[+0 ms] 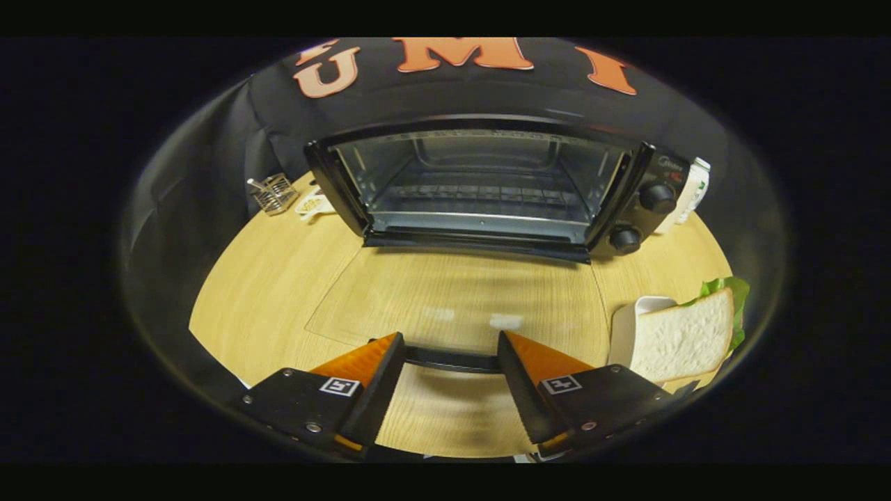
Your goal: Open the toaster oven, put the food inside, and close the toaster oven door.
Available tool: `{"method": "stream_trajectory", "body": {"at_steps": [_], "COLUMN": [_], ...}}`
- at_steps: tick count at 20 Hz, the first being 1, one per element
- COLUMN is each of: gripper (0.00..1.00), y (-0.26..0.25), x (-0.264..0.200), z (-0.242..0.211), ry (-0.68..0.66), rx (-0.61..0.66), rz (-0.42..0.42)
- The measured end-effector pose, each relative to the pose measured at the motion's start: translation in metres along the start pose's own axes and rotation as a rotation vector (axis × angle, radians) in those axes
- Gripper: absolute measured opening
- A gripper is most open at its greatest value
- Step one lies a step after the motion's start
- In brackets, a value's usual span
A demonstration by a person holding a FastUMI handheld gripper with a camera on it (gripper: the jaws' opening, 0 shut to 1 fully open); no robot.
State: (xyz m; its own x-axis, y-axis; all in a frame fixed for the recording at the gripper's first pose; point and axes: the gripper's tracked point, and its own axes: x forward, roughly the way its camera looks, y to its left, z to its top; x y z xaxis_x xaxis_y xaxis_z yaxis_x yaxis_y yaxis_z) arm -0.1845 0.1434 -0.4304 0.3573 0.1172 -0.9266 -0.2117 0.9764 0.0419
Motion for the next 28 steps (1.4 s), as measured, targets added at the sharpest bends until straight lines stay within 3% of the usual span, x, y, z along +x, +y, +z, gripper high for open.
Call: {"method": "stream_trajectory", "body": {"at_steps": [6,13,18,21,25,28], "gripper": [0.74,0.71,0.70,0.70,0.70,0.71], "y": [-0.009,-0.026,-0.098,-0.154,-0.213,-0.230], "x": [0.015,-0.029,-0.083,-0.109,-0.117,-0.107], "z": [-0.001,0.022,0.044,0.042,0.028,0.015], "ry": [0.033,-0.042,-0.168,-0.177,-0.149,-0.104], "rx": [-0.027,0.100,0.140,0.168,0.177,0.197], "rz": [-0.036,0.042,-0.036,-0.119,-0.202,-0.208]}}
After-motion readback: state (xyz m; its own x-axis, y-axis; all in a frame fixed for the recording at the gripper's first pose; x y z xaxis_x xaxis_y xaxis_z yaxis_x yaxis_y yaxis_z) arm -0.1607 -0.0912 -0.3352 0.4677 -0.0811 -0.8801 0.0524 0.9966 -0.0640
